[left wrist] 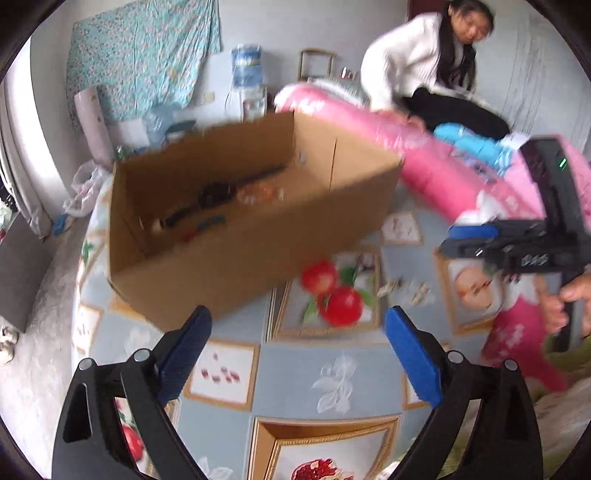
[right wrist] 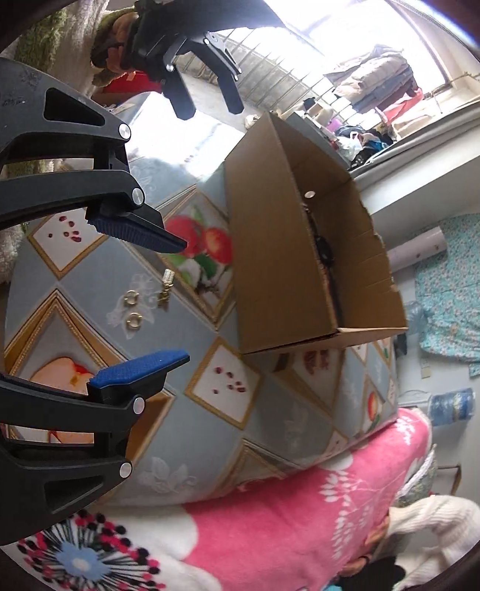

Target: Organize jewelry

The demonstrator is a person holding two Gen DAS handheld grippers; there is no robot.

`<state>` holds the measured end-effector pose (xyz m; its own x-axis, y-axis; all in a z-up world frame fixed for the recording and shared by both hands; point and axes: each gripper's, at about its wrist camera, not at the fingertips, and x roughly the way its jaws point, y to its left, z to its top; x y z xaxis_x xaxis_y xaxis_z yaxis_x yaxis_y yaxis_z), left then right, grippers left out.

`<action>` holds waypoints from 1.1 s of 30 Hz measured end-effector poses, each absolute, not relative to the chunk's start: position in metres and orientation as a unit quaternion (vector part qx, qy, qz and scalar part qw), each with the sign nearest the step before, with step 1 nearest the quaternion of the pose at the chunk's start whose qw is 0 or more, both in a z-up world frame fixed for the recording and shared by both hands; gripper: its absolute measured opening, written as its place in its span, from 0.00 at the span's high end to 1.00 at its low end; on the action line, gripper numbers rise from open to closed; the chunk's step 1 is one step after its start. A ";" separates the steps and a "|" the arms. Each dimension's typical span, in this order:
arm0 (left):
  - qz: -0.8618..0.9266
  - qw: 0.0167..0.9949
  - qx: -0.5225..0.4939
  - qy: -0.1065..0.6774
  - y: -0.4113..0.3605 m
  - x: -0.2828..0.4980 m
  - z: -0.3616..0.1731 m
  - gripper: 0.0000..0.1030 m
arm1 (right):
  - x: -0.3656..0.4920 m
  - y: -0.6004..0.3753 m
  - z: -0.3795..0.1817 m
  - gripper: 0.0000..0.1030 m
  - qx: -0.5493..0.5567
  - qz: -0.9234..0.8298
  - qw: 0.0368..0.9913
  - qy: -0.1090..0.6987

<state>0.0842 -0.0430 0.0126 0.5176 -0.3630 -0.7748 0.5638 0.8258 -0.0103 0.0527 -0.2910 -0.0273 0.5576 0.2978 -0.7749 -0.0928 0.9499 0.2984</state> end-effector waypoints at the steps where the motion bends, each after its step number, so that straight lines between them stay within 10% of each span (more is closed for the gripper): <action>1: -0.263 0.858 0.131 0.421 -0.046 0.085 -0.004 0.10 | 0.053 -0.289 -0.034 0.50 0.112 0.111 0.871 0.466; 33: -0.235 0.855 0.130 0.443 -0.036 0.093 -0.073 0.05 | 0.105 -0.199 -0.073 0.96 -0.106 0.190 0.827 0.518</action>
<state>0.0930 -0.0361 -0.0734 0.4972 -0.2878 -0.8185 0.5176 0.8555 0.0137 0.1049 -0.1991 -0.0734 0.3911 0.2049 -0.8972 -0.4241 0.9054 0.0219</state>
